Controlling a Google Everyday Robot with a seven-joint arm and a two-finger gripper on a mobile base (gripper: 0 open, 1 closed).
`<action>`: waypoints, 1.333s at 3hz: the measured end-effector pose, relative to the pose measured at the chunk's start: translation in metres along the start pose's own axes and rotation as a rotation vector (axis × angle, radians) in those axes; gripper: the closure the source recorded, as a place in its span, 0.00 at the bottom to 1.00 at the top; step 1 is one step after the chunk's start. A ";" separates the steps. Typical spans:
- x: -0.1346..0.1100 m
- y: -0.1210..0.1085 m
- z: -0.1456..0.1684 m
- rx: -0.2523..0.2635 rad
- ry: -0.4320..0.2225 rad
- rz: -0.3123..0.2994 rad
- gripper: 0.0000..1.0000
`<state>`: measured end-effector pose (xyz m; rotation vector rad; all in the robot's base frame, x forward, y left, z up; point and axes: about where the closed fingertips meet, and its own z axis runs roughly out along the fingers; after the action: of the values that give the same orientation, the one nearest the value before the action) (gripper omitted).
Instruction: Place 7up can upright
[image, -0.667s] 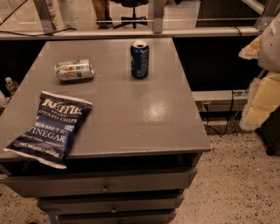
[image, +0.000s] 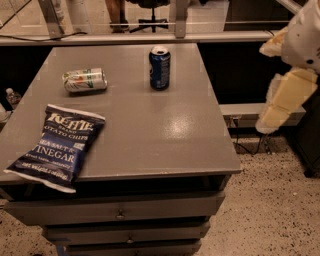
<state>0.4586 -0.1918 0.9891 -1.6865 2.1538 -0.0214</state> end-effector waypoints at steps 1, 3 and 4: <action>-0.070 -0.021 -0.002 0.019 -0.154 -0.031 0.00; -0.235 -0.032 0.005 0.022 -0.378 -0.146 0.00; -0.235 -0.032 0.004 0.022 -0.378 -0.146 0.00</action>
Offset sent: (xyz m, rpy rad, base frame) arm 0.0919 0.2135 0.0891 0.3601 -0.1730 0.2359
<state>0.5342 0.0197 1.0639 -1.6760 1.7465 0.2145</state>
